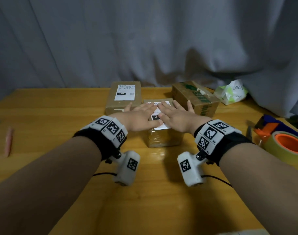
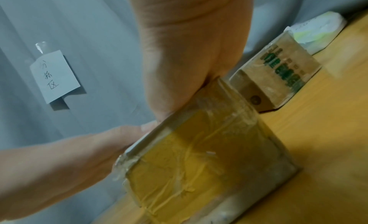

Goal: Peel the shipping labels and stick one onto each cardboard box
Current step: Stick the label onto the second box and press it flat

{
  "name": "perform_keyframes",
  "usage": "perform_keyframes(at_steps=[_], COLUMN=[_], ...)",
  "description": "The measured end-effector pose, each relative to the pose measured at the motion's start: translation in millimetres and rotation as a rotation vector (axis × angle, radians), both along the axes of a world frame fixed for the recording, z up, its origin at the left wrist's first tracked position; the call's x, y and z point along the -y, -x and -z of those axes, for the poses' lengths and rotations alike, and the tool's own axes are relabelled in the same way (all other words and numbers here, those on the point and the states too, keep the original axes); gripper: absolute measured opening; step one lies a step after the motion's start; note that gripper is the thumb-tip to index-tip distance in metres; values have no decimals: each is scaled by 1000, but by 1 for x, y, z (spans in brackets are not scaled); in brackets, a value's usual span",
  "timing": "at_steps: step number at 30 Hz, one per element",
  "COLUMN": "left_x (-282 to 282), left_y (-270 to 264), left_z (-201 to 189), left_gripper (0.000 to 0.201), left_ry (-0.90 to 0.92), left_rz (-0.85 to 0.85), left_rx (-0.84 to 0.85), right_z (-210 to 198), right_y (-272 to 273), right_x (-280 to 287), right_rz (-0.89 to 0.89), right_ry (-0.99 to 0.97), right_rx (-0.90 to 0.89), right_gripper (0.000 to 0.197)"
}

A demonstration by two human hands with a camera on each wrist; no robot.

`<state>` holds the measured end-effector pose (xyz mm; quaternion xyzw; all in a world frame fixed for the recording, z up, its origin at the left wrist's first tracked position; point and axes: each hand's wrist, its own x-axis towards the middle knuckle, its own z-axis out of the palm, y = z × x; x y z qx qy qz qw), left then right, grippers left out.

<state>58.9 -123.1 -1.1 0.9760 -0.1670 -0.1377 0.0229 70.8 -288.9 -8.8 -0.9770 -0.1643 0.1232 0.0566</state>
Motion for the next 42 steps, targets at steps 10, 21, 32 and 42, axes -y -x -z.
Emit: perform_keyframes(at_steps=[10, 21, 32, 42], left_x=[2, 6, 10, -20], left_y=[4, 8, -2, -46], left_z=[2, -3, 8, -7], left_gripper=[96, 104, 66, 45], left_ry=[-13, -171, -152, -61], left_rz=[15, 125, 233, 174], left_rx=[-24, 232, 416, 473], right_z=[10, 1, -4, -12], right_y=[22, 26, 9, -56], right_x=[22, 54, 22, -1], right_rz=[-102, -128, -159, -100], right_ry=[-55, 91, 86, 206], right_rx=[123, 137, 290, 275], right_gripper=[52, 73, 63, 38])
